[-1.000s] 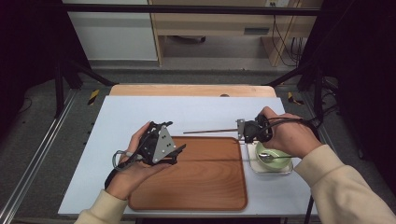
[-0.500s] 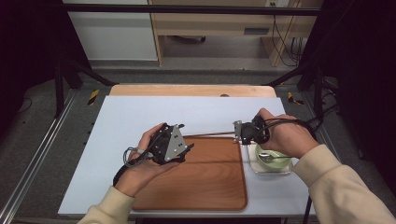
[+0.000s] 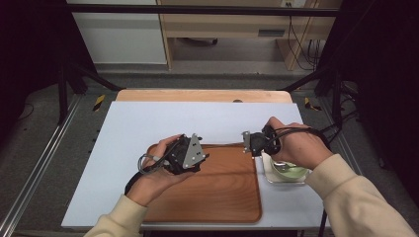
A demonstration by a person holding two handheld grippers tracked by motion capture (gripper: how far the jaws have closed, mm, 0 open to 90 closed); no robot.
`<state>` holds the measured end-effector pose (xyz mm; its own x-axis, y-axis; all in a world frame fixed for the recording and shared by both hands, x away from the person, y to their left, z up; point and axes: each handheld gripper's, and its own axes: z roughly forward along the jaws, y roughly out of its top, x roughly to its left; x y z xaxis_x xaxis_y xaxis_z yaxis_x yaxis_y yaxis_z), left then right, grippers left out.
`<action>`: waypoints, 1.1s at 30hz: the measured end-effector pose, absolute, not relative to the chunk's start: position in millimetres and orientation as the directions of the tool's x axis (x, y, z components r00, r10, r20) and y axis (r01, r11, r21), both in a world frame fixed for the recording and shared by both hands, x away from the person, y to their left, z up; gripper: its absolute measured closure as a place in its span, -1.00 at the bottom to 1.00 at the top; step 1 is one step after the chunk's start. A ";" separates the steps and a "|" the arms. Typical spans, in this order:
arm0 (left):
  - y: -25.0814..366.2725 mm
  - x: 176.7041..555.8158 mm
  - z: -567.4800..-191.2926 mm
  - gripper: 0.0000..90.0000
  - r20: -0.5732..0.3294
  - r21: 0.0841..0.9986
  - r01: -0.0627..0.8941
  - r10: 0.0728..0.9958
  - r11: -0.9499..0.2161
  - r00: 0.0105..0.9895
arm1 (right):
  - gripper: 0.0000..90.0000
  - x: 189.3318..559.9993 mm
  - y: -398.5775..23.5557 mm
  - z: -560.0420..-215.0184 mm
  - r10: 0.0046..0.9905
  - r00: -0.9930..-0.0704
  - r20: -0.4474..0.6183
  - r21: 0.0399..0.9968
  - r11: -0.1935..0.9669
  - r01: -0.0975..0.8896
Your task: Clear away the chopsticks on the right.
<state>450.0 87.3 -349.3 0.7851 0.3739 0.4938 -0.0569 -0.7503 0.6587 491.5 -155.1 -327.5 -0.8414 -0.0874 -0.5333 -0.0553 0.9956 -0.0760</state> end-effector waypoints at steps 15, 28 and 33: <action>43.9 474.6 -352.0 0.36 0.452 0.619 -0.043 0.311 -0.784 0.836 | 0.87 494.7 -149.8 -329.7 -0.101 -0.844 -0.526 -0.067 0.995 -0.077; 32.8 480.0 -355.5 0.50 0.422 0.623 -0.037 0.295 -0.781 0.857 | 0.87 490.2 -151.9 -328.4 -0.098 -0.846 -0.524 -0.044 0.995 -0.089; 32.4 483.0 -358.2 0.54 0.417 0.622 -0.033 0.294 -0.783 0.860 | 0.87 489.2 -150.8 -327.2 -0.105 -0.849 -0.518 -0.047 0.994 -0.094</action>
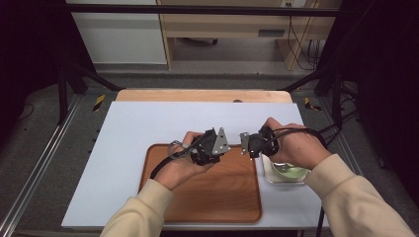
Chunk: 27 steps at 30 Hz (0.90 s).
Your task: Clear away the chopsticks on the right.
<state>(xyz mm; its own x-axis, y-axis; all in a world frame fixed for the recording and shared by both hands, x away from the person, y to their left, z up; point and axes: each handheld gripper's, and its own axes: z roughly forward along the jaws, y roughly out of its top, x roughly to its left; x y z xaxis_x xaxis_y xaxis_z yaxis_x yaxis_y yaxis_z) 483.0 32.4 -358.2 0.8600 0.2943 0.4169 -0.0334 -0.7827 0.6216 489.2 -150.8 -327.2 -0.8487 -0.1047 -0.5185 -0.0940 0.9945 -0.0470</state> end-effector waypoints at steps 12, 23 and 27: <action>27.3 483.8 -362.4 0.76 0.407 0.623 -0.041 0.278 -0.781 0.870 | 0.87 488.5 -148.5 -329.1 -0.115 -0.848 -0.518 -0.039 0.993 -0.110; 32.5 484.6 -369.4 0.88 0.377 0.625 -0.033 0.265 -0.780 0.887 | -0.20 495.7 -161.6 -326.7 0.016 -0.793 -0.609 0.098 0.994 -0.056; 36.9 487.3 -371.9 0.88 0.372 0.633 -0.016 0.287 -0.774 0.883 | -0.52 500.7 -172.9 -323.8 0.127 -0.753 -0.646 0.184 0.983 0.008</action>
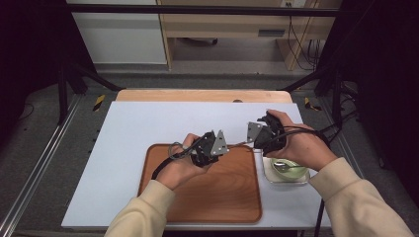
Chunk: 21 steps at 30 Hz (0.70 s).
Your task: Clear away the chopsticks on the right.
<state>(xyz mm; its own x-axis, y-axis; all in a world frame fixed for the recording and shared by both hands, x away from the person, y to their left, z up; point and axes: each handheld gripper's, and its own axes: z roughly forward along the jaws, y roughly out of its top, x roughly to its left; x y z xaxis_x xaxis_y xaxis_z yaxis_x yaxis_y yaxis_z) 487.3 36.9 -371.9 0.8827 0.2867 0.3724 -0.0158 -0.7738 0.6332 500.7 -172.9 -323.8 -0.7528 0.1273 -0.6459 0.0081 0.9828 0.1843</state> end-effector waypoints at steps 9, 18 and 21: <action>47.5 493.0 -373.5 0.88 0.340 0.661 0.045 0.351 -0.749 0.873 | -0.70 502.0 -191.2 -320.5 0.259 -0.727 -0.636 0.314 0.947 0.062; 54.7 495.4 -373.4 0.88 0.338 0.677 0.062 0.385 -0.734 0.859 | -0.76 509.0 -207.0 -319.1 0.361 -0.689 -0.629 0.385 0.914 0.128; 56.7 494.3 -374.3 0.88 0.334 0.679 0.070 0.393 -0.731 0.857 | -0.76 513.2 -215.4 -314.0 0.456 -0.651 -0.607 0.469 0.867 0.170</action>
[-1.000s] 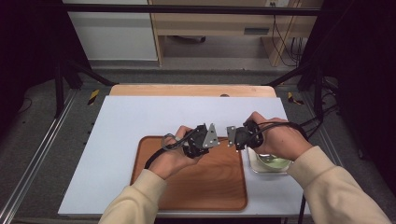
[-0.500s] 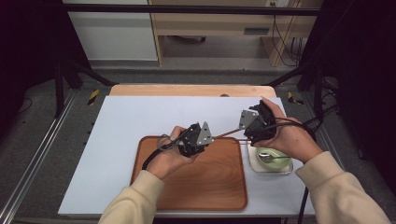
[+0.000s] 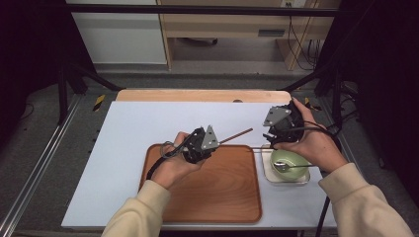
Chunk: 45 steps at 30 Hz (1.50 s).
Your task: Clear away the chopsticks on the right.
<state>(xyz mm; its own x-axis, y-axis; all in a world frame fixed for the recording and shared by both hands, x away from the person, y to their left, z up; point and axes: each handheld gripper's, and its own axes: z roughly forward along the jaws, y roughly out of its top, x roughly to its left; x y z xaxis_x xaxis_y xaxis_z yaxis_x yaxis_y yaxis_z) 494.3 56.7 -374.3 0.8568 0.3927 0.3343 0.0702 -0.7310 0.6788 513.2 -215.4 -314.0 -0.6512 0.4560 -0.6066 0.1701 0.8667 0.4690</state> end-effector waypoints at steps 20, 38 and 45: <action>57.8 464.6 -390.9 0.88 0.118 0.729 0.270 0.504 -0.629 0.856 | -0.81 470.9 -252.2 -346.9 0.866 -0.438 -0.242 0.887 0.380 0.262; 55.7 446.1 -420.7 0.88 -0.013 0.706 0.413 0.573 -0.575 0.820 | -0.88 437.5 -260.9 -373.9 0.893 -0.424 -0.153 0.937 0.267 0.224; 49.1 444.5 -431.9 0.88 -0.055 0.686 0.457 0.586 -0.566 0.808 | -0.88 436.2 -261.0 -374.6 0.895 -0.420 -0.148 0.937 0.263 0.230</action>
<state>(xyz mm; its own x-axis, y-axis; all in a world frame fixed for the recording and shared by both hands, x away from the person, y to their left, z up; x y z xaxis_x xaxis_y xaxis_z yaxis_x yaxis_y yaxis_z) 444.5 49.1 -431.9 0.8081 0.5864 -0.0548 0.4574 -0.5663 0.6856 436.2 -261.0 -374.6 -0.4201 0.8953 -0.1485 0.2301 0.2634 0.9368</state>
